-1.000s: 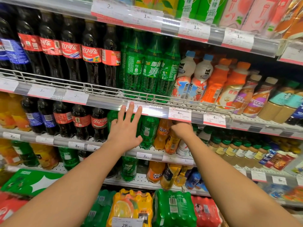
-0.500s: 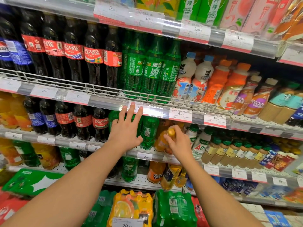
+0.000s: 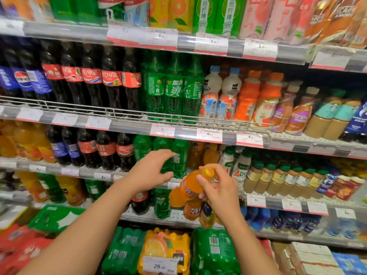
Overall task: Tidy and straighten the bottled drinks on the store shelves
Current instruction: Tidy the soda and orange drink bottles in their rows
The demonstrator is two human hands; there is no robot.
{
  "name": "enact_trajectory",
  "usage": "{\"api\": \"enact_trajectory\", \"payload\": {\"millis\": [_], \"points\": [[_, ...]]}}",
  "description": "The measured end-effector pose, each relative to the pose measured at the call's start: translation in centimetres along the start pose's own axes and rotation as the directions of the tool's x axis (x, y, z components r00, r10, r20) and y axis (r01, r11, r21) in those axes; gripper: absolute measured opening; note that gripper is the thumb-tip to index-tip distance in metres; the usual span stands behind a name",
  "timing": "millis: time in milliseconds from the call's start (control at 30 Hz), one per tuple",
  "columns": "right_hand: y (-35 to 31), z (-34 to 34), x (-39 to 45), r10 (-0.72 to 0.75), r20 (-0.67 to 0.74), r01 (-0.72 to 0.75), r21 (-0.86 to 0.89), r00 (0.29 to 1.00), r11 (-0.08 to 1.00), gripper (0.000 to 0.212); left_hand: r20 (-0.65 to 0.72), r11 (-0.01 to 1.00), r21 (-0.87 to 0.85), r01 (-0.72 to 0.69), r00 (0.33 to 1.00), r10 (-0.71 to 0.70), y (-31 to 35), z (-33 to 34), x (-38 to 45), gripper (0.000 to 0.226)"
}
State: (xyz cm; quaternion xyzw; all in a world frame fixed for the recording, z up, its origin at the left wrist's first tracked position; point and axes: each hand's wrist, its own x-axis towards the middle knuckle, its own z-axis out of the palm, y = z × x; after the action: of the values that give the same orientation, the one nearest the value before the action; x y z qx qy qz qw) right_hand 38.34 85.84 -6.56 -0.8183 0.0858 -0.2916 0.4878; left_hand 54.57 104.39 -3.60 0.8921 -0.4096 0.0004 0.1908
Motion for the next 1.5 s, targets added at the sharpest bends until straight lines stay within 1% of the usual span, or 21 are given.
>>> {"api": "enact_trajectory", "payload": {"millis": [67,133,267,333,400,500,633,733,833,900,967,1100,1200,1300,1367,1400,1433,1500], "points": [[-0.7,0.1,-0.7,0.006,0.05,-0.007,0.032,0.999,0.999,0.014,0.056,0.98,-0.198,0.005,0.998,0.006,1.3,0.4,-2.9,0.073],[-1.6,0.6,-1.2,-0.015,0.112,0.011,0.036,0.994,0.999,0.015,0.061,0.95,-0.309,0.034,0.998,-0.016,2.3,0.7,-5.6,0.077],[-3.5,3.0,-2.4,-0.091,0.267,0.079,0.058,0.959,0.995,0.016,0.054,0.912,-0.391,0.123,0.992,-0.11,2.9,0.9,-11.1,0.085],[-4.8,4.9,-3.4,-0.147,0.324,0.133,0.068,0.935,0.989,0.016,0.045,0.882,-0.433,0.183,0.982,-0.181,2.6,0.7,-14.3,0.09],[-6.6,7.0,-4.6,-0.19,0.371,0.162,0.104,0.909,0.981,0.015,0.03,0.853,-0.467,0.233,0.968,-0.248,2.2,0.3,-17.6,0.089],[-9.5,10.1,-6.7,-0.232,0.44,0.177,0.162,0.868,0.971,0.016,-0.01,0.816,-0.498,0.294,0.939,-0.344,1.2,-0.3,-22.4,0.089],[-13.1,14.1,-9.7,-0.298,0.513,0.23,0.193,0.805,0.954,0.013,-0.1,0.777,-0.539,0.327,0.891,-0.444,-0.7,-1.4,-28.4,0.087],[-15.9,17.4,-12.1,-0.329,0.56,0.266,0.193,0.76,0.944,0.014,-0.137,0.779,-0.529,0.335,0.873,-0.468,-2.4,-2.6,-32.9,0.073],[-19.0,21.2,-14.7,-0.334,0.59,0.289,0.173,0.736,0.942,0.014,-0.146,0.761,-0.55,0.344,0.857,-0.494,-5.2,-3.9,-37.8,0.059],[-20.9,23.8,-16.6,-0.318,0.624,0.27,0.174,0.714,0.947,0.014,-0.142,0.749,-0.561,0.352,0.851,-0.506,-7.1,-5.0,-40.8,0.058],[-22.6,26.3,-18.4,-0.308,0.643,0.257,0.175,0.702,0.951,0.016,-0.156,0.761,-0.538,0.362,0.845,-0.512,-8.9,-6.2,-43.6,0.06],[-25.9,30.7,-21.9,-0.33,0.661,0.27,0.195,0.674,0.943,0.017,-0.187,0.758,-0.521,0.392,0.815,-0.549,-12.3,-8.5,-48.9,0.063],[-28.5,33.2,-24.0,-0.345,0.685,0.273,0.217,0.642,0.937,0.018,-0.199,0.747,-0.518,0.417,0.791,-0.579,-13.7,-9.7,-52.4,0.059],[-30.9,35.1,-25.0,-0.364,0.714,0.269,0.249,0.598,0.93,0.02,-0.251,0.725,-0.55,0.414,0.746,-0.617,-14.9,-11.0,-55.5,0.054],[-32.1,36.4,-24.8,-0.333,0.736,0.228,0.244,0.589,0.943,0.026,-0.285,0.688,-0.594,0.416,0.691,-0.664,-16.0,-11.7,-57.3,0.056],[-32.5,37.2,-24.6,-0.315,0.746,0.233,0.217,0.587,0.948,0.028,-0.297,0.666,-0.617,0.418,0.66,-0.69,-16.7,-11.9,-58.2,0.058],[-32.6,38.0,-24.3,-0.303,0.753,0.27,0.172,0.584,0.947,0.03,-0.311,0.652,-0.632,0.418,0.634,-0.708,-17.4,-12.0,-59.0,0.06],[-32.3,39.8,-23.4,-0.275,0.786,0.412,0.028,0.553,0.911,0.033,-0.327,0.628,-0.648,0.431,0.587,-0.741,-18.9,-12.3,-60.4,0.062]]}}
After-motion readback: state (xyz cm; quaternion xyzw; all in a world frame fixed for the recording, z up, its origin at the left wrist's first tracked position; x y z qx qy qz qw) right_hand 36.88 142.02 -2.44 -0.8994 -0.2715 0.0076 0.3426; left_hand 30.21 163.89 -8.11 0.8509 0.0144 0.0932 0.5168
